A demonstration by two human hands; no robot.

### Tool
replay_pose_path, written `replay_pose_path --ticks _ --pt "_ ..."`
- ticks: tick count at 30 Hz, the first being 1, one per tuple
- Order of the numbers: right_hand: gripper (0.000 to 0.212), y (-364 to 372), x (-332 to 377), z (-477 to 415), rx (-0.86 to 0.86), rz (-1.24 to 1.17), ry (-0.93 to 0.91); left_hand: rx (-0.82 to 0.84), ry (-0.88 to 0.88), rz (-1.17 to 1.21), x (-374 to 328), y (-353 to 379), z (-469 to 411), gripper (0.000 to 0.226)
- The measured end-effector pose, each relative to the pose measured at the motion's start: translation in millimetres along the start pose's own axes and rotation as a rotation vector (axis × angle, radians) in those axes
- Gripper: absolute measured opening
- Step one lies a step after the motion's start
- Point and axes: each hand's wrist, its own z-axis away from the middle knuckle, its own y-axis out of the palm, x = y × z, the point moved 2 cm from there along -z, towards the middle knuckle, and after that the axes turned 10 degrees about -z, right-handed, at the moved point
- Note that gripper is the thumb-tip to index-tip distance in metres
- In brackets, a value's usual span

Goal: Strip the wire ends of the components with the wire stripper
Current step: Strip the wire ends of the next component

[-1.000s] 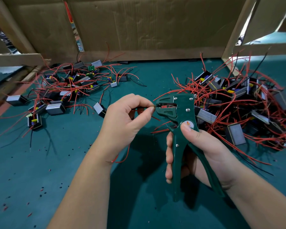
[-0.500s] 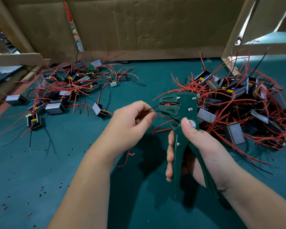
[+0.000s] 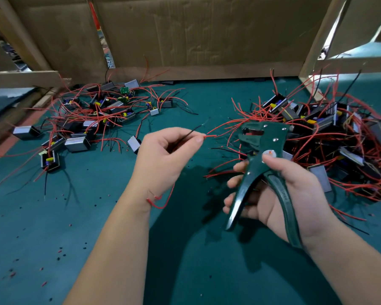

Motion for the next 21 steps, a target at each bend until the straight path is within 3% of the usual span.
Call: replay_pose_path --ticks 4,9,21 --pt "0.048 1 -8 2 0.07 0.041 0.138 0.009 -0.038 0.132 -2 -1 2 0.018" --pt "0.053 6 -16 4 0.245 -0.007 0.136 0.011 -0.036 0.112 -6 1 3 0.018" --pt "0.049 8 -14 7 0.248 0.053 0.096 0.016 -0.031 0.157 -8 4 5 0.017"
